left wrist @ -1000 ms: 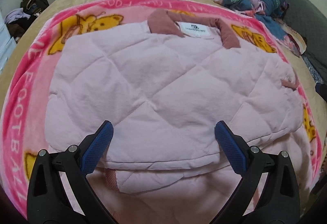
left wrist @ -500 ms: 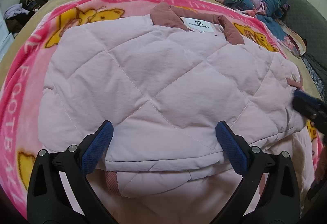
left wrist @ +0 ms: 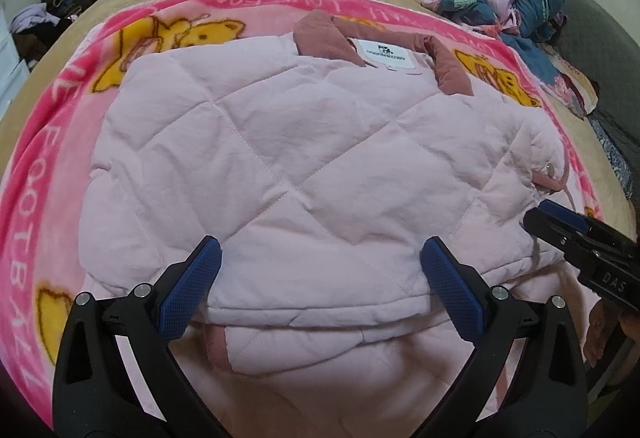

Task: Fold large clothes

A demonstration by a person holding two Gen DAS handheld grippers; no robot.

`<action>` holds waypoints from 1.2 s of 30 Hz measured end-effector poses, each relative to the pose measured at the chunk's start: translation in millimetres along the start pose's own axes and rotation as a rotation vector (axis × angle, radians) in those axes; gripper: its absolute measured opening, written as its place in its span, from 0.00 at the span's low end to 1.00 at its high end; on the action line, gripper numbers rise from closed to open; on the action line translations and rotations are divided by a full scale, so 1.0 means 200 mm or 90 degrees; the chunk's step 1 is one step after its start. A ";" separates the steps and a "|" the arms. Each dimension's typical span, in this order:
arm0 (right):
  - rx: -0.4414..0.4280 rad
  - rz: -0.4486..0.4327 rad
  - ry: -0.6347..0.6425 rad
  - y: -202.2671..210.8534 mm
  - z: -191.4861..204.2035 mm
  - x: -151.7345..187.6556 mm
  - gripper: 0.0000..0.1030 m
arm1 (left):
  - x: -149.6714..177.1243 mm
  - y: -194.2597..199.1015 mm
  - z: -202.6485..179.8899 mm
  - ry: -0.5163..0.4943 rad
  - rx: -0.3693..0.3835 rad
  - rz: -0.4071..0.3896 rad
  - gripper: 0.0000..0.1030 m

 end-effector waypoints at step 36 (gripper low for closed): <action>-0.042 -0.147 0.008 0.73 0.11 0.11 0.86 | 0.06 0.60 -0.18 -0.019 0.017 -0.097 0.92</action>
Point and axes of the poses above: each gripper's, at about its wrist camera, not at the fingertips, and y roughly against the way its jaws point, z to its left, x to its underside, the point moved 4 cm from there along -y, roughly the way its jaws point, and after that the axes turned 6 degrees about -y, right-handed, at the moved point
